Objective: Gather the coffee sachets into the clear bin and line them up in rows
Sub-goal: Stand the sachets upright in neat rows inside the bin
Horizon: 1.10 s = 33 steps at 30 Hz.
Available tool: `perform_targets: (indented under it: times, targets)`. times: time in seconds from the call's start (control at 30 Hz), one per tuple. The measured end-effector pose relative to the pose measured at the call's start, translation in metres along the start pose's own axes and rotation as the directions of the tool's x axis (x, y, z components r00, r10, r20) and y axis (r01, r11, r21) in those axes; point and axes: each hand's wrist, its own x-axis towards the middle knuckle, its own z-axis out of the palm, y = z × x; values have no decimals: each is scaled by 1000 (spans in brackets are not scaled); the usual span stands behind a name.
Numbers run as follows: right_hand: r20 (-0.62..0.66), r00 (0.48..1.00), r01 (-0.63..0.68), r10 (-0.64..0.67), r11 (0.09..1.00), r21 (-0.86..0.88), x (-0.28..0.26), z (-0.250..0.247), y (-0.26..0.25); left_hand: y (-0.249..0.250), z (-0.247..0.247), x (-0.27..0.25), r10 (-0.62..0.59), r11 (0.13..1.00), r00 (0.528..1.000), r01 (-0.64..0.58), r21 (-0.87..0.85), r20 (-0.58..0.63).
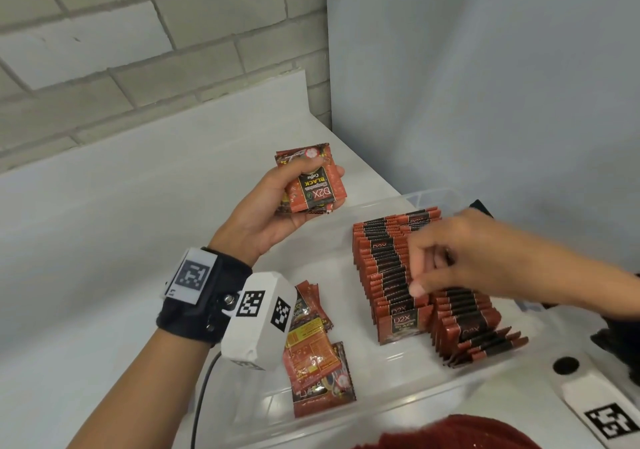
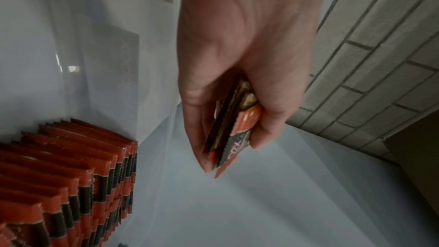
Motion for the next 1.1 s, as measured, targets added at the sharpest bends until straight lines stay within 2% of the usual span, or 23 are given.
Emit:
perform_targets:
  times: [0.2,0.27,0.43,0.7,0.9,1.1]
  targets:
    - [-165,986,32,24,944,329,21,-25,-21,-1,-1,1,24,999,1000,-24,47,16]
    - [-173,983,17,60,910,415,31,-24,-27,-1,-1,2,27,998,999,-29,55,28]
    - [-156,981,-19,113,862,507,57,-8,-38,-2,-5,3,29,997,998,-33,70,59]
    - [-294,937,26,186,805,593,66,-15,-34,-3,-5,3,46,989,996,-56,133,74]
    - [-389,899,59,199,827,559,67,-33,-27,-3,-6,4,5,995,996,-14,98,88]
    - [-375,914,89,156,824,560,67,-31,-27,-5,-6,3,11,991,993,-27,134,117]
